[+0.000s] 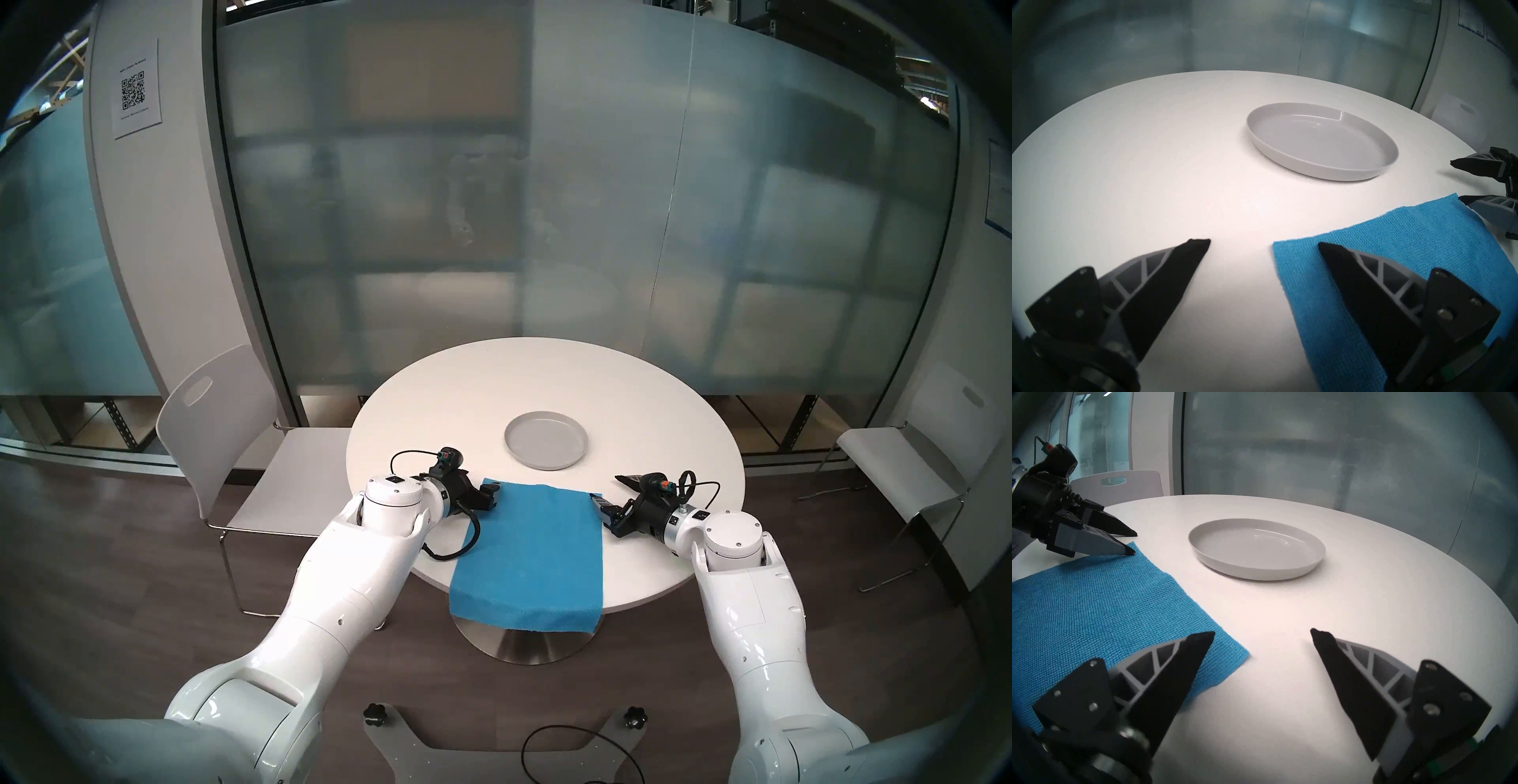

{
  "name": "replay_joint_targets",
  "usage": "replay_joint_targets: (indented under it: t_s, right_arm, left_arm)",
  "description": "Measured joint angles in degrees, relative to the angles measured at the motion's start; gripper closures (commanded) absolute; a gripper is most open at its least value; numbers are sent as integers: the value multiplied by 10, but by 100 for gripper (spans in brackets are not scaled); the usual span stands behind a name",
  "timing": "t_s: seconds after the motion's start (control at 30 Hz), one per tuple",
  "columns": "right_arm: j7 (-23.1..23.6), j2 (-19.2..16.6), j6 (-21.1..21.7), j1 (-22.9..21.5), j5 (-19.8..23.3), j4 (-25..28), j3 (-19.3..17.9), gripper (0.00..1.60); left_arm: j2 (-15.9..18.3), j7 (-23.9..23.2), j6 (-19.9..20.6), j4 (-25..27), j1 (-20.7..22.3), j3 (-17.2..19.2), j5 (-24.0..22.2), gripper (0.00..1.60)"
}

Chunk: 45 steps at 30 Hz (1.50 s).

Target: Fold the napkin in half twice and place it beside the plate

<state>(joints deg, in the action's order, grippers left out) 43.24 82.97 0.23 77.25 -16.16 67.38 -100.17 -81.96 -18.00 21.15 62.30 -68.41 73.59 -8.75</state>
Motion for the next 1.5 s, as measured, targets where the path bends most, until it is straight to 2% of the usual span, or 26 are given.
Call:
replay_joint_targets:
  t_s: [0.3, 0.4, 0.53, 0.57, 0.6, 0.7, 0.87, 0.9, 0.93, 1.0, 1.13, 1.27, 1.37, 1.5]
  right_arm:
    - [11, -3, 8, -1, -3, -4, 7, 36]
    - [14, -4, 12, -1, -4, -4, 9, 36]
    - [17, -4, 15, -1, -5, -4, 12, 36]
    - [17, -4, 16, -1, -5, -4, 12, 38]
    - [18, -5, 16, -1, -6, -4, 13, 38]
    - [20, -5, 16, -1, -6, -4, 15, 38]
    - [21, -5, 14, -4, -7, -7, 18, 48]
    - [22, -5, 13, -5, -7, -8, 19, 59]
    - [22, -5, 13, -5, -7, -9, 19, 63]
    - [22, -5, 12, -7, -7, -12, 20, 63]
    - [23, -5, 7, -10, -7, -20, 22, 78]
    - [24, -5, 4, -15, -6, -26, 25, 82]
    - [24, -5, 2, -17, -6, -30, 26, 90]
    - [25, -5, 0, -19, -6, -32, 27, 94]
  left_arm:
    - [0, -6, -1, -4, 5, -4, 10, 20]
    - [0, -8, -1, -4, 6, -5, 12, 40]
    - [0, -9, -1, -6, 7, -5, 13, 53]
    - [0, -9, -1, -6, 7, -5, 14, 70]
    - [0, -10, 0, -6, 7, -5, 14, 74]
    - [0, -12, 3, -7, 9, -5, 14, 72]
    - [0, -15, 6, -9, 10, -6, 14, 72]
    - [0, -15, 6, -9, 11, -6, 14, 72]
    - [0, -16, 7, -10, 11, -6, 14, 72]
    - [0, -17, 7, -10, 12, -6, 13, 72]
    - [0, -19, 8, -10, 12, -6, 12, 70]
    - [0, -21, 9, -10, 12, -6, 10, 71]
    - [0, -22, 10, -9, 11, -6, 8, 91]
    - [0, -22, 11, -9, 10, -6, 7, 104]
